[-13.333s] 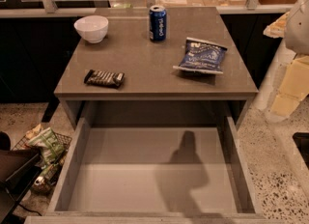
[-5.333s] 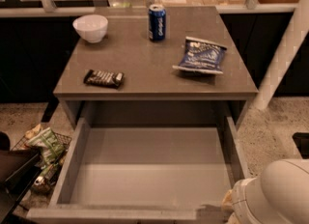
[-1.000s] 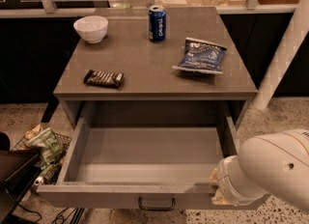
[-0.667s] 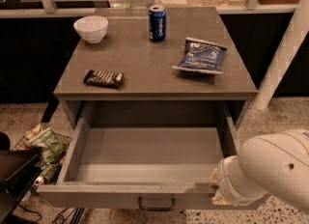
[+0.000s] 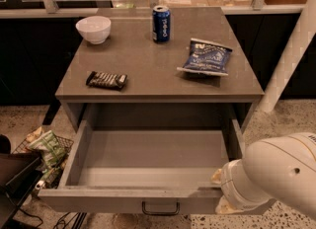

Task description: Close top drawer

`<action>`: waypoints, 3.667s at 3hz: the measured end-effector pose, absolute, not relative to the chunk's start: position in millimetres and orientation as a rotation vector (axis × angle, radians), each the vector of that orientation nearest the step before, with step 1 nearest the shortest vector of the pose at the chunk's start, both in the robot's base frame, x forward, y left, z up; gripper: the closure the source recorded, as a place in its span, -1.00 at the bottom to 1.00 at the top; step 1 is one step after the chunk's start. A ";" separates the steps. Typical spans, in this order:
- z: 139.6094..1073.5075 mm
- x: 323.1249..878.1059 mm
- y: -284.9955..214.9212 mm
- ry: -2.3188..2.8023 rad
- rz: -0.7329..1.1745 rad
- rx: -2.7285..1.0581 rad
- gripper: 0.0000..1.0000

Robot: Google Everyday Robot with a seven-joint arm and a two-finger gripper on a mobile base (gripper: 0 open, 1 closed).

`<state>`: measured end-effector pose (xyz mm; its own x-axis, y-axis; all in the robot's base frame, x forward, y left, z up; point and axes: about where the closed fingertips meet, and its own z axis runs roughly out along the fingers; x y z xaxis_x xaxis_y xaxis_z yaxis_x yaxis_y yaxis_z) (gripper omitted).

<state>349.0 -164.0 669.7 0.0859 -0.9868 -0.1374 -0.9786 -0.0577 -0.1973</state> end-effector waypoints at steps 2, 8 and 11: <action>670.1 348.7 -164.0 1.974 -0.051 -2.125 -1.00; 729.4 257.9 -202.2 2.220 -0.214 -1.990 0.77; 634.3 306.2 -181.6 2.063 0.152 -2.064 1.00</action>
Offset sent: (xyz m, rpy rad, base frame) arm -0.0003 0.0000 0.0001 -0.0007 -0.0003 0.0004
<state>306.2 -181.6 634.3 0.0101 -0.9740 -0.2262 -0.9967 0.0085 -0.0811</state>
